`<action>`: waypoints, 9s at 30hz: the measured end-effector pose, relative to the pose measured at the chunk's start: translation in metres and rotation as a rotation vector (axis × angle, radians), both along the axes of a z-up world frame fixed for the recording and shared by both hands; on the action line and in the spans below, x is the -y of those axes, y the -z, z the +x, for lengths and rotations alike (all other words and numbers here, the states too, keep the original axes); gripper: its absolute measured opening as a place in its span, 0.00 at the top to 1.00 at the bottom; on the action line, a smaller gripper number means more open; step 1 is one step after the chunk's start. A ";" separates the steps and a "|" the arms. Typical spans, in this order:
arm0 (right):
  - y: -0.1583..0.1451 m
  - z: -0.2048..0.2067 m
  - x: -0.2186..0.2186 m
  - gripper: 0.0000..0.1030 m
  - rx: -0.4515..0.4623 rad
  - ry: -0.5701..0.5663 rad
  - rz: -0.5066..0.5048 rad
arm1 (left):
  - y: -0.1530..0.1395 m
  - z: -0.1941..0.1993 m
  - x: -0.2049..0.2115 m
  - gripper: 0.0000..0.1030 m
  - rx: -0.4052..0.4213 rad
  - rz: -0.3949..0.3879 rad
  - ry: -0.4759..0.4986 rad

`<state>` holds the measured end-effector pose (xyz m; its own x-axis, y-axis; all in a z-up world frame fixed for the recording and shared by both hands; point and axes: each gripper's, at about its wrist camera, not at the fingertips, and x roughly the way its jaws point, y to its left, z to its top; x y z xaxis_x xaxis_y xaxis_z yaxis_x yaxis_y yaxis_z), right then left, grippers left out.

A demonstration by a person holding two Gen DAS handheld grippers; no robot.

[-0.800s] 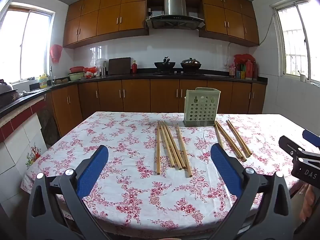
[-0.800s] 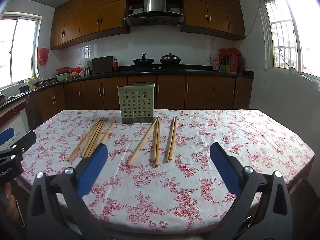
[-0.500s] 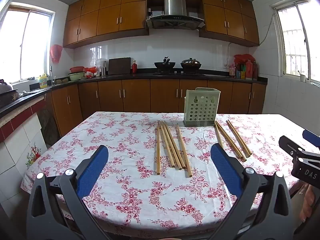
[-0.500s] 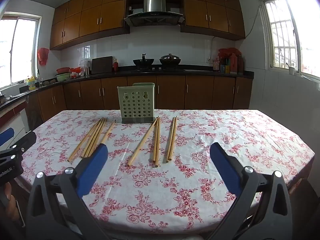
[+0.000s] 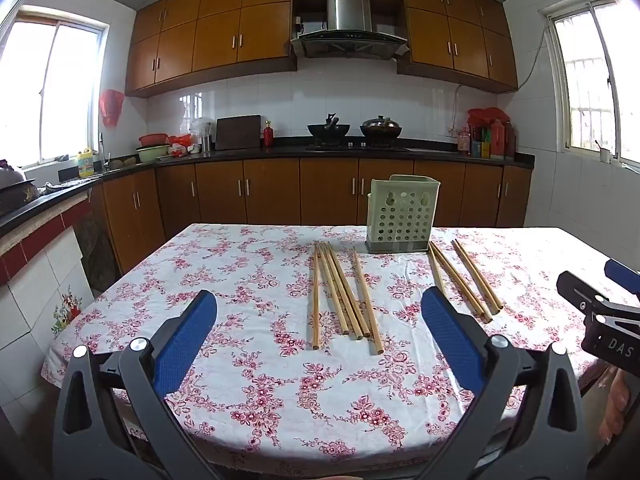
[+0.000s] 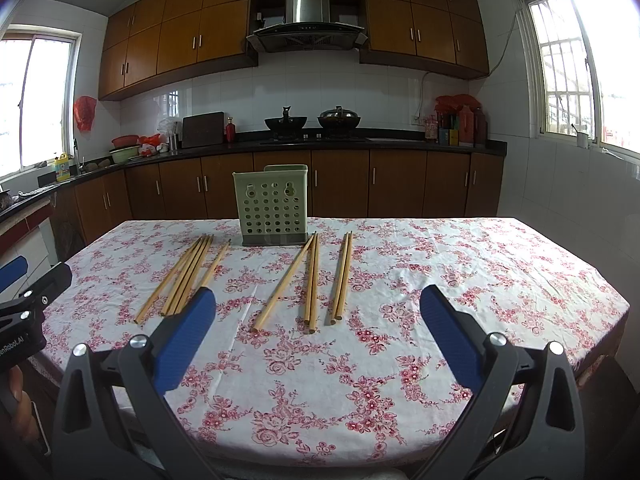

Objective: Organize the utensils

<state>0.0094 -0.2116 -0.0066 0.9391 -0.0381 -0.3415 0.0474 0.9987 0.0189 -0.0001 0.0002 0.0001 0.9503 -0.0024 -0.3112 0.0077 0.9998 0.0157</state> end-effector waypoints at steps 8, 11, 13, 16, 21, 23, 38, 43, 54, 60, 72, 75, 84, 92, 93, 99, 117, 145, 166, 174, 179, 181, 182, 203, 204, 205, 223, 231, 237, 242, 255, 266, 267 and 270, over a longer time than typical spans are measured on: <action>0.001 0.001 0.001 0.04 -0.001 0.000 0.001 | 0.000 0.000 0.000 0.02 0.000 0.001 0.000; 0.001 0.002 0.001 0.04 -0.002 0.001 0.002 | 0.000 0.000 0.000 0.02 -0.001 0.001 0.001; 0.001 0.002 0.001 0.04 -0.003 0.003 0.003 | 0.000 0.000 0.000 0.02 -0.001 0.001 0.001; 0.001 0.002 0.001 0.04 -0.003 0.003 0.003 | 0.000 0.000 0.000 0.02 -0.001 0.001 0.000; 0.001 0.002 0.001 0.04 -0.004 0.002 0.004 | 0.000 0.000 0.000 0.02 -0.001 0.002 0.000; 0.001 0.002 0.001 0.04 -0.004 0.003 0.005 | 0.000 0.000 0.000 0.02 -0.001 0.002 0.000; 0.004 0.000 0.002 0.04 -0.006 0.004 0.008 | 0.000 0.000 0.000 0.02 -0.004 0.003 -0.002; 0.003 0.002 0.002 0.04 -0.007 0.003 0.007 | 0.000 0.000 0.000 0.02 -0.004 0.003 -0.002; 0.003 0.002 0.002 0.04 -0.009 0.003 0.009 | 0.000 0.000 0.000 0.02 -0.005 0.003 -0.002; 0.004 0.004 0.002 0.04 -0.010 0.004 0.009 | -0.001 -0.002 0.000 0.02 -0.006 0.003 -0.002; 0.007 0.013 0.002 0.04 -0.038 0.014 0.011 | 0.006 0.003 0.001 0.02 -0.024 -0.001 -0.007; 0.009 0.022 0.005 0.04 -0.071 0.027 0.015 | 0.014 0.014 -0.003 0.02 -0.053 -0.012 -0.015; 0.017 0.107 0.037 0.08 -0.246 0.143 0.043 | 0.023 0.090 -0.041 0.02 -0.273 -0.083 -0.106; 0.043 0.208 0.066 0.62 -0.471 0.087 0.217 | 0.035 0.155 -0.063 0.14 -0.420 -0.159 -0.063; 0.050 0.216 0.064 0.70 -0.497 0.074 0.223 | 0.037 0.161 -0.063 0.19 -0.432 -0.159 -0.055; 0.072 0.238 0.064 0.79 -0.559 0.047 0.242 | 0.048 0.179 -0.062 0.28 -0.478 -0.176 -0.019; 0.084 0.262 0.074 0.93 -0.576 0.126 0.130 | 0.061 0.207 -0.044 0.52 -0.546 -0.147 0.070; 0.091 0.272 0.082 0.90 -0.518 0.161 0.097 | 0.076 0.261 -0.068 0.92 -0.560 -0.112 0.051; 0.055 0.214 0.083 0.93 -0.446 0.132 0.098 | 0.063 0.228 -0.060 0.93 -0.558 -0.034 0.039; -0.004 0.202 0.096 0.93 -0.293 0.135 0.109 | -0.002 0.212 -0.075 0.93 -0.378 -0.089 0.029; -0.032 0.195 0.102 0.93 -0.203 0.138 0.127 | -0.037 0.206 -0.080 0.93 -0.274 -0.122 0.010; -0.040 0.194 0.103 0.93 -0.173 0.136 0.134 | -0.050 0.207 -0.082 0.93 -0.240 -0.139 0.001; -0.044 0.194 0.104 0.93 -0.158 0.137 0.135 | -0.056 0.208 -0.083 0.93 -0.225 -0.144 -0.001; -0.140 0.230 0.104 0.93 0.024 0.115 0.153 | -0.139 0.239 -0.081 0.93 -0.086 -0.139 -0.023; -0.152 0.231 0.102 0.93 0.052 0.104 0.163 | -0.150 0.240 -0.077 0.93 -0.061 -0.142 -0.013; -0.164 0.231 0.101 0.93 0.080 0.094 0.172 | -0.159 0.241 -0.073 0.93 -0.042 -0.146 -0.005; -0.179 0.269 0.050 0.93 0.095 -0.085 0.193 | -0.176 0.272 0.016 0.93 -0.021 -0.263 0.181; -0.148 0.289 0.041 0.92 0.013 -0.080 0.195 | -0.143 0.289 0.034 0.93 -0.127 -0.233 0.188; -0.145 0.276 0.043 0.68 0.037 -0.061 0.195 | -0.143 0.282 0.034 0.78 -0.115 -0.207 0.191; -0.143 0.249 0.057 0.61 0.062 -0.018 0.198 | -0.148 0.268 0.023 0.59 -0.086 -0.218 0.171; -0.004 0.235 0.081 0.66 -0.344 0.049 0.179 | -0.086 0.228 -0.040 0.57 -0.208 -0.199 0.047; 0.087 0.255 0.039 0.80 -0.556 0.020 0.097 | 0.023 0.220 -0.065 0.57 -0.465 -0.237 0.030; 0.088 0.253 0.041 0.88 -0.554 0.028 0.086 | 0.029 0.219 -0.062 0.57 -0.476 -0.234 0.039; 0.086 0.254 0.061 0.93 -0.555 0.092 0.118 | 0.037 0.223 -0.054 0.57 -0.504 -0.220 0.075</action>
<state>0.2636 -0.2722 -0.0926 0.6126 -0.0431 -0.7892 0.1688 0.9826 0.0773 0.2225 0.0540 -0.0371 0.6786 -0.1805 -0.7120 0.0311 0.9755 -0.2177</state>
